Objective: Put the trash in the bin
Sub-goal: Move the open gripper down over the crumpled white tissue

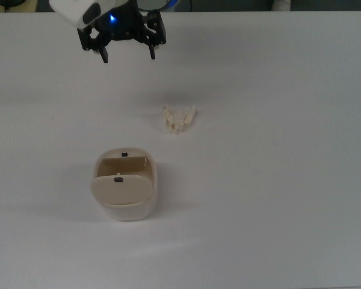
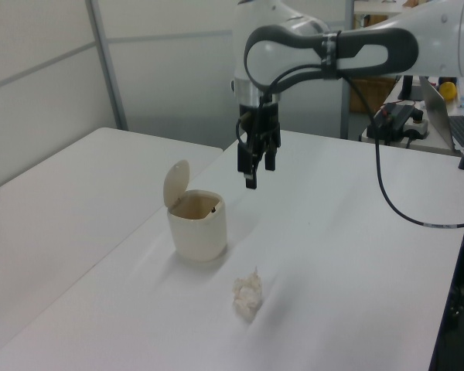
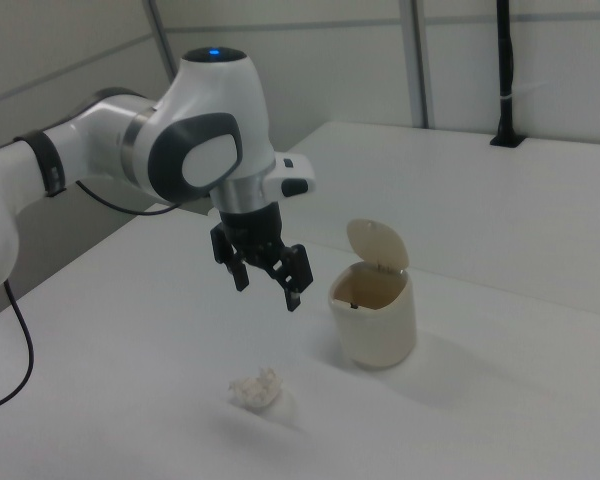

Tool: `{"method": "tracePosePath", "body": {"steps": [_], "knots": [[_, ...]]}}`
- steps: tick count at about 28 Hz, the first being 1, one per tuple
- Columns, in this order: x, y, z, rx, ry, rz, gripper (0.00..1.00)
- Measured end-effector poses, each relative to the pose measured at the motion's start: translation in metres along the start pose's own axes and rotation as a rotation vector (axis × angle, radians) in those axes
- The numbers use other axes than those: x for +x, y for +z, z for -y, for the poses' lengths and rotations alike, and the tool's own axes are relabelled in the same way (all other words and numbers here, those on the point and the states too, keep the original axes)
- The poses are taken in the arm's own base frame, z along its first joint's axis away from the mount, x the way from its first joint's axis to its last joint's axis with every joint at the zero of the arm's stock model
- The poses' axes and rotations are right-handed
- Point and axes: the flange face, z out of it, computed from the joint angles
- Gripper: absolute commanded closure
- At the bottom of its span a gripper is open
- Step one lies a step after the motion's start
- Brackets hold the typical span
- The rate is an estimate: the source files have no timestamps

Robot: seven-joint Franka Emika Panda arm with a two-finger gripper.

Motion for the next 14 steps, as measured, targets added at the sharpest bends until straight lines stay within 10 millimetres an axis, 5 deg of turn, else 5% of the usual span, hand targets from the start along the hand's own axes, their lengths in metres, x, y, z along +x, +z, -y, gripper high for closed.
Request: {"method": "tracePosePath", "body": {"steps": [7,14], "knots": [[0.007,0.057,0.011,0.008,-0.03,0.106,0.0],[0.024,0.131,0.043,-0.028,-0.101,0.208,0.03]]}}
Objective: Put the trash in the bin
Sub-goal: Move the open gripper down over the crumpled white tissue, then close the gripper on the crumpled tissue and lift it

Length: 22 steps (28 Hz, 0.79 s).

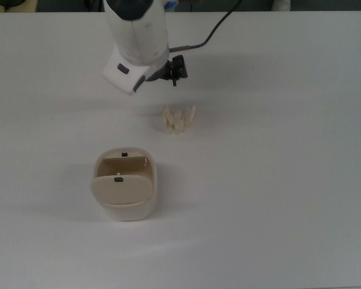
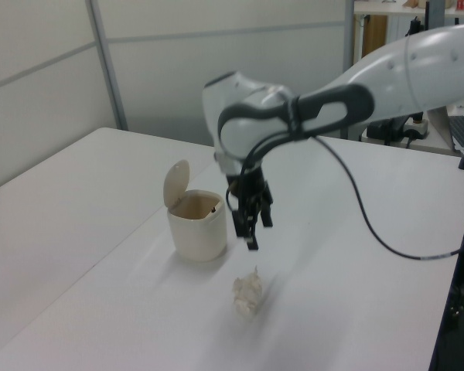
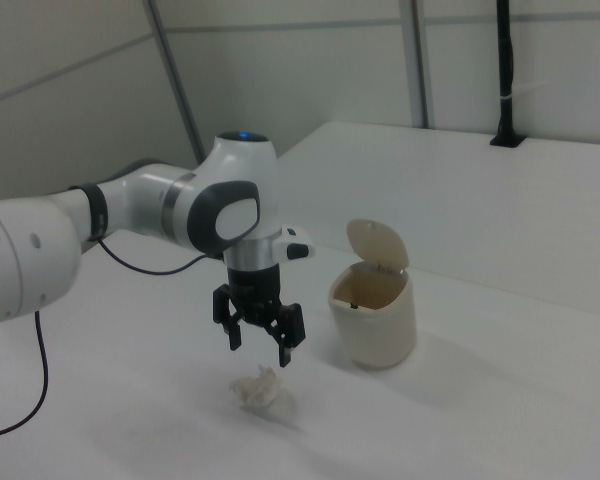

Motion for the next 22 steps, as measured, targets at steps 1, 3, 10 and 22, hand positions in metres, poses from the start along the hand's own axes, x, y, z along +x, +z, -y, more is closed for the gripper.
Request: {"method": "tracePosePath", "body": {"steps": [1,3,10,22], "knots": [[0.005,0.008,0.003,-0.006,-0.008,0.004,0.08],[0.013,0.023,0.008,-0.021,-0.022,0.015,0.13],[0.032,0.063,0.011,-0.05,-0.042,0.04,0.45],[0.039,0.085,0.024,-0.073,-0.072,0.06,1.0]]}}
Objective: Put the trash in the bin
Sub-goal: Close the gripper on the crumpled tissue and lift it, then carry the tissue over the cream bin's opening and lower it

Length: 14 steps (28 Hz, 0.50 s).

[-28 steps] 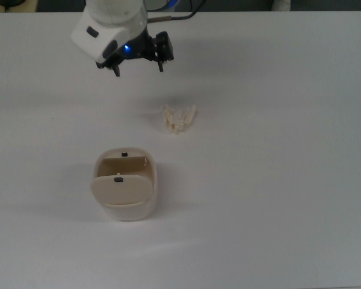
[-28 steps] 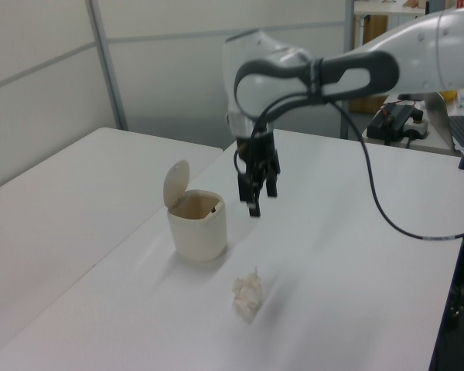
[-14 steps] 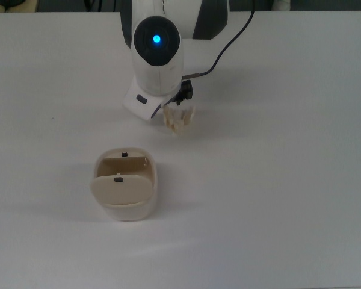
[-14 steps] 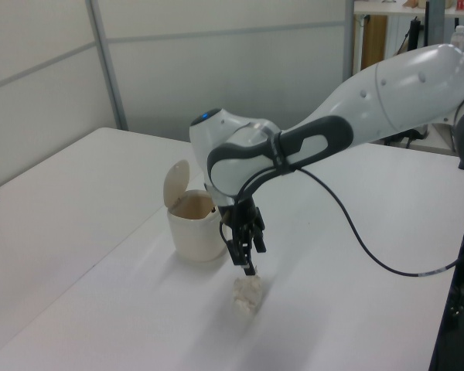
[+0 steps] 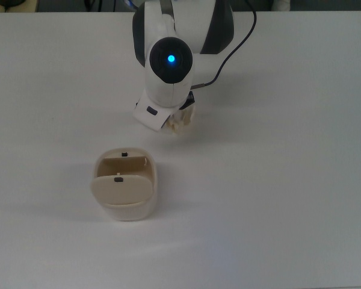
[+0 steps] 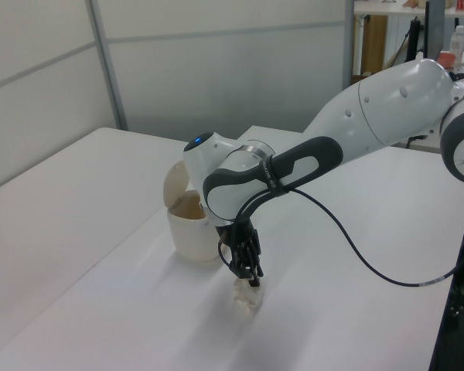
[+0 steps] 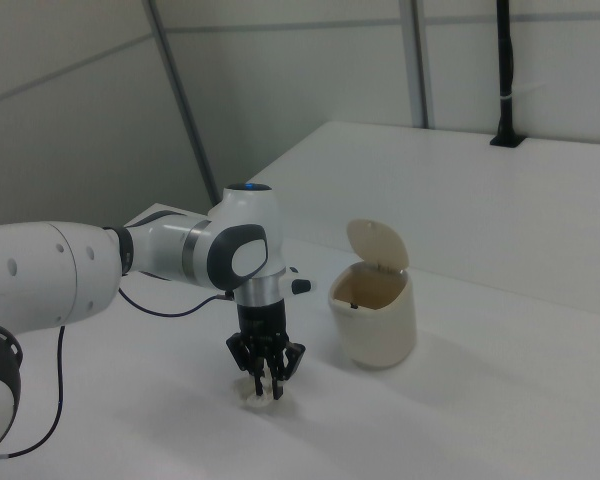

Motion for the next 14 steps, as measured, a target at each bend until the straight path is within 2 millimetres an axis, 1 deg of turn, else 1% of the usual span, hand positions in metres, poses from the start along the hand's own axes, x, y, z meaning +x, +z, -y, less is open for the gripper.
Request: {"method": "tracePosePath", "body": {"steps": [4,8,11,14], "knots": [[0.002,-0.002,0.001,-0.003,-0.002,-0.016,1.0],[0.004,-0.009,-0.001,-0.009,0.0,-0.051,1.0],[0.004,-0.024,-0.006,-0.016,0.009,-0.089,1.0],[-0.001,-0.046,-0.014,-0.023,0.023,-0.128,1.0]]}}
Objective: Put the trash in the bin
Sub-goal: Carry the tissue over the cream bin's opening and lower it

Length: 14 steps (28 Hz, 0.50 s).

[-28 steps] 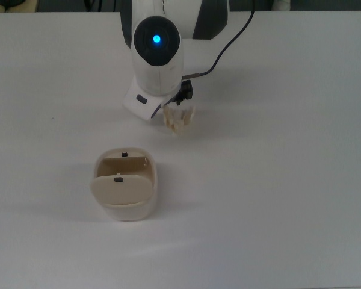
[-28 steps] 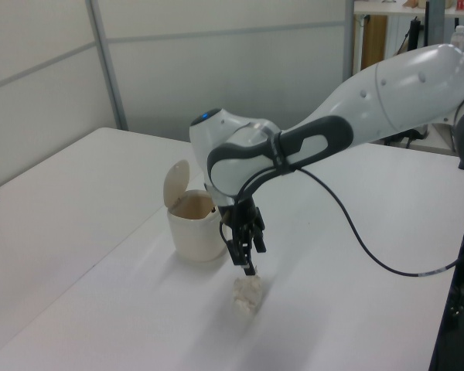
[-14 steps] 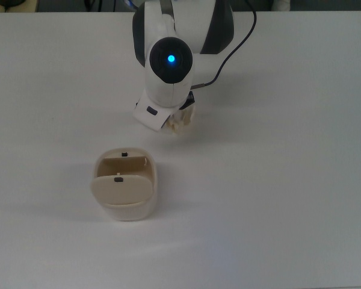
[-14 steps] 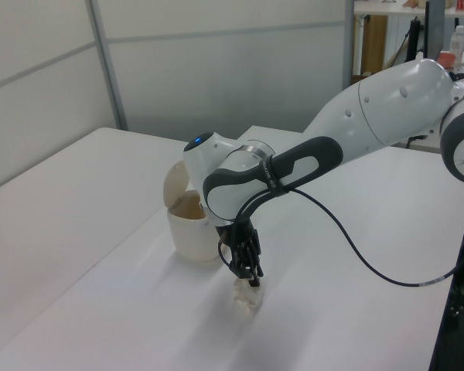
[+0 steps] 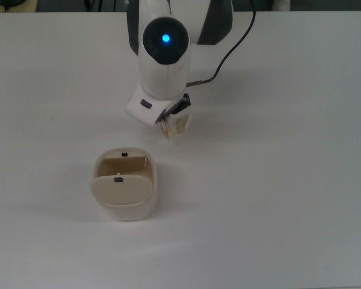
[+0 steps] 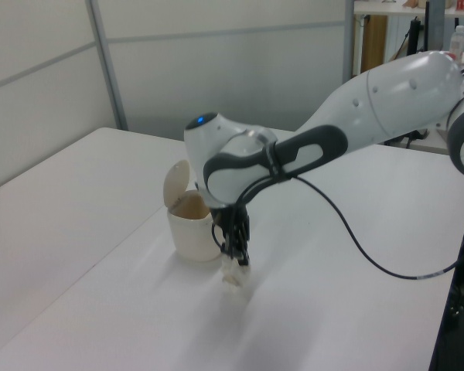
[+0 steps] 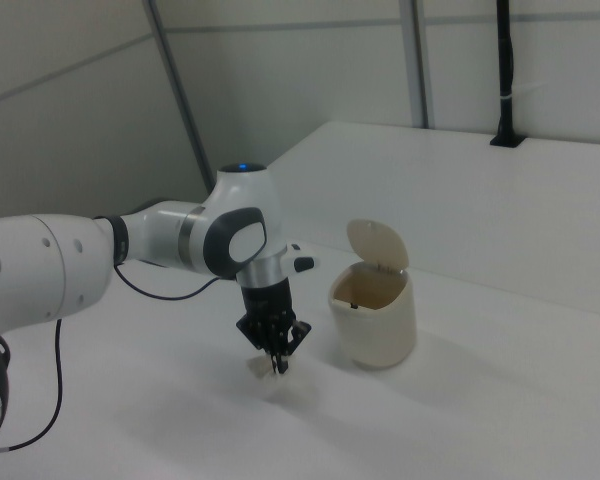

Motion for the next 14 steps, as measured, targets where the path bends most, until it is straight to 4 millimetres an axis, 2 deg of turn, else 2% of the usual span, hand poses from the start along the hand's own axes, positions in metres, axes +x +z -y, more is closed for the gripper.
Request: {"method": "tracePosePath", "body": {"steps": [6,8,14], "knots": [[-0.017,-0.06,-0.034,-0.008,0.059,-0.101,1.0],[-0.027,-0.089,-0.056,0.013,0.105,-0.155,1.0],[-0.045,-0.14,-0.117,0.132,0.243,-0.314,1.0]]}}
